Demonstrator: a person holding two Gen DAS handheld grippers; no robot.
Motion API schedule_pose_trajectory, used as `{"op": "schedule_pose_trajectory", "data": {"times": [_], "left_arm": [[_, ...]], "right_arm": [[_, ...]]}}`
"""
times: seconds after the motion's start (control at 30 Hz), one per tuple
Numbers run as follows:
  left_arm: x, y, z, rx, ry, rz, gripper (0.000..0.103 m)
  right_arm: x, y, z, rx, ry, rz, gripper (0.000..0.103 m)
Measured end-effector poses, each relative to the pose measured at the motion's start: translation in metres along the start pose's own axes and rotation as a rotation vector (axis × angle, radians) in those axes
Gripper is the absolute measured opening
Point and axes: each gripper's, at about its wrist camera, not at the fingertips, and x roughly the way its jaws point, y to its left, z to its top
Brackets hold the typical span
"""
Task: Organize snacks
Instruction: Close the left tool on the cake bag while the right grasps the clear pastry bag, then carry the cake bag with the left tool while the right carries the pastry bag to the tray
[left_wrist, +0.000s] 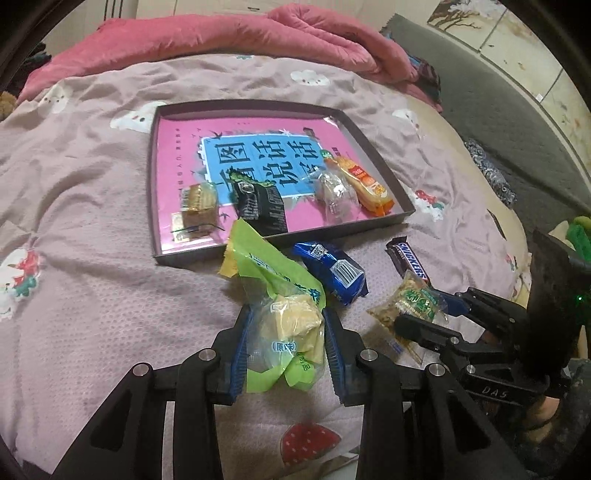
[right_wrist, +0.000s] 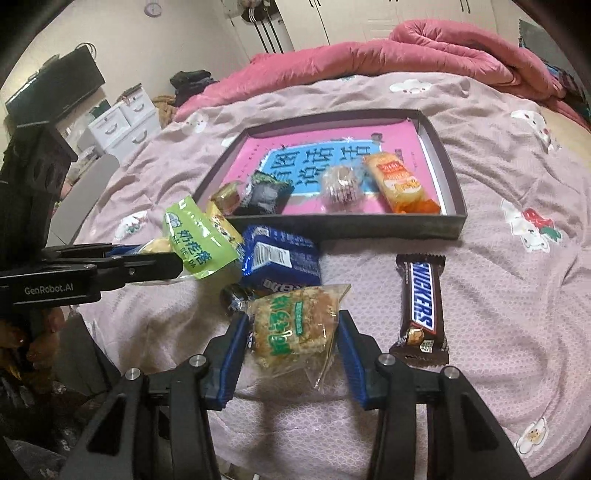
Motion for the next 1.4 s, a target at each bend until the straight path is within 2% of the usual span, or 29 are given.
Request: {"op": "schedule_pose_trajectory", "data": {"times": [0.6,1.4], "left_arm": [[-0.029,-0.003,0.003,-0.008,-0.072,0.001,0.038],[-0.043,-0.001,0.026,-0.055,-0.159,0.014,0.038]], "right_arm": [[-0.017,0.002,0.009,-0.003,-0.104,0.015,0.048],[-0.032,0.002,0.034,-0.026,-0.22,-0.028,0.048]]}}
